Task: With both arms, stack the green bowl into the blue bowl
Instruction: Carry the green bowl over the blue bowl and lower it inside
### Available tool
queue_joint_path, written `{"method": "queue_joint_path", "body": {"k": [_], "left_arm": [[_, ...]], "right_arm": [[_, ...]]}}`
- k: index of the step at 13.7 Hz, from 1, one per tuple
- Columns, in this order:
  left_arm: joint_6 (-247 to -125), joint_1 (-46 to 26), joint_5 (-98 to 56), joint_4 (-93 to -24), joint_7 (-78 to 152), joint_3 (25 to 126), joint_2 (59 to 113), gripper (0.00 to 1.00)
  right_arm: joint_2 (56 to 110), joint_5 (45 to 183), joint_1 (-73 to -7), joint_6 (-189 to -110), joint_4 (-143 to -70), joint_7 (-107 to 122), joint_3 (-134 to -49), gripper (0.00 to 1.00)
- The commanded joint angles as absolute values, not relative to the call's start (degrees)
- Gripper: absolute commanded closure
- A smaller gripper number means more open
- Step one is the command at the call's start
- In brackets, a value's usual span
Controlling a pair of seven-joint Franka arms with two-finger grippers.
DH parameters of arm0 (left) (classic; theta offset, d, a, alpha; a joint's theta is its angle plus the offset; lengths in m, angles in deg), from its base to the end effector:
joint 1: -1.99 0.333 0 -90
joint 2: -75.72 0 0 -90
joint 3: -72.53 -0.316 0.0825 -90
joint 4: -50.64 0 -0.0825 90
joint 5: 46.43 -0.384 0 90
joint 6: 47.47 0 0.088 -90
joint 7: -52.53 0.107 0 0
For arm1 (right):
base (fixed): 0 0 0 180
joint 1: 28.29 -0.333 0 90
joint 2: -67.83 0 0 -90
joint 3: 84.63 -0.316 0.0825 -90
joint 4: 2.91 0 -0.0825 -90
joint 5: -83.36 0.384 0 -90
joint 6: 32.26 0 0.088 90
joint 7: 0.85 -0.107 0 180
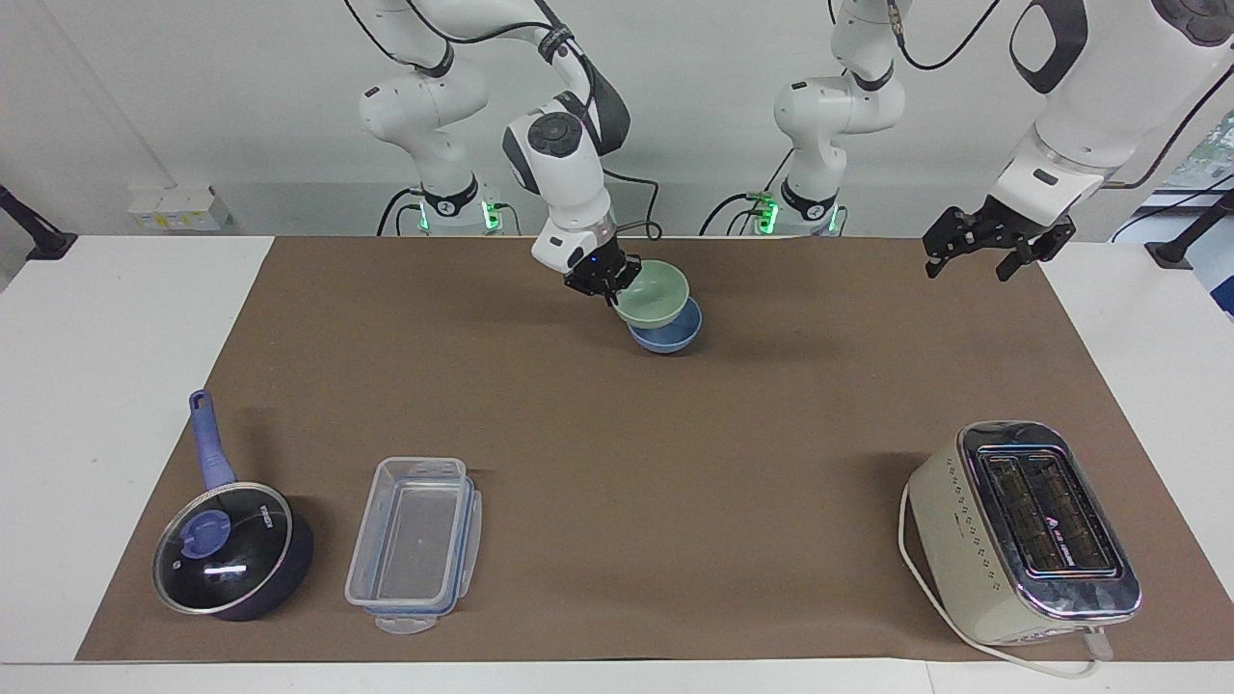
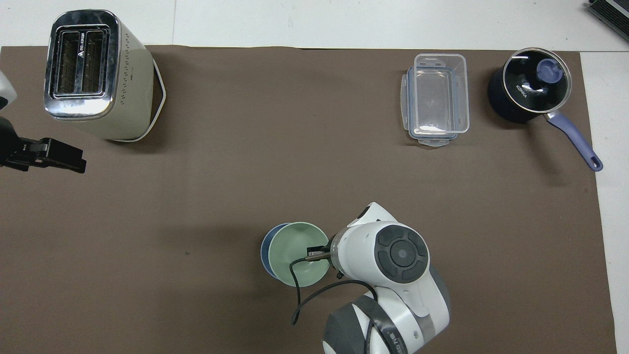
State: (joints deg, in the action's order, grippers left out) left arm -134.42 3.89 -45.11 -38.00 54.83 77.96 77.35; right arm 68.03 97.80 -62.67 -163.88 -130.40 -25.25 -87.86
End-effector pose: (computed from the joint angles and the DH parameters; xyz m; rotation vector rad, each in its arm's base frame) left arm 0.5563 -0.0361 0.6154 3.1111 -0.1594 -0.0905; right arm 0.4193 0.3298 0.3790 -2.9378 -0.1016 0.0613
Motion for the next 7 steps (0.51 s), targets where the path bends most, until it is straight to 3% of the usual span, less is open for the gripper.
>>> {"method": "queue_joint_path", "body": {"k": [1,7], "left_arm": [[-133.96,4.54,-44.67,-36.81,54.38,78.33,77.66,0.0],[-133.96,4.54,-44.67,-36.81,54.38,78.42,77.66,0.0]], "right_arm": [[69.24,97.16,-63.09,-164.44,-129.39,-27.13,-87.88,1.0],[72.22,96.46,-64.41,-169.27,-130.18,-27.75,-87.88,1.0]]}}
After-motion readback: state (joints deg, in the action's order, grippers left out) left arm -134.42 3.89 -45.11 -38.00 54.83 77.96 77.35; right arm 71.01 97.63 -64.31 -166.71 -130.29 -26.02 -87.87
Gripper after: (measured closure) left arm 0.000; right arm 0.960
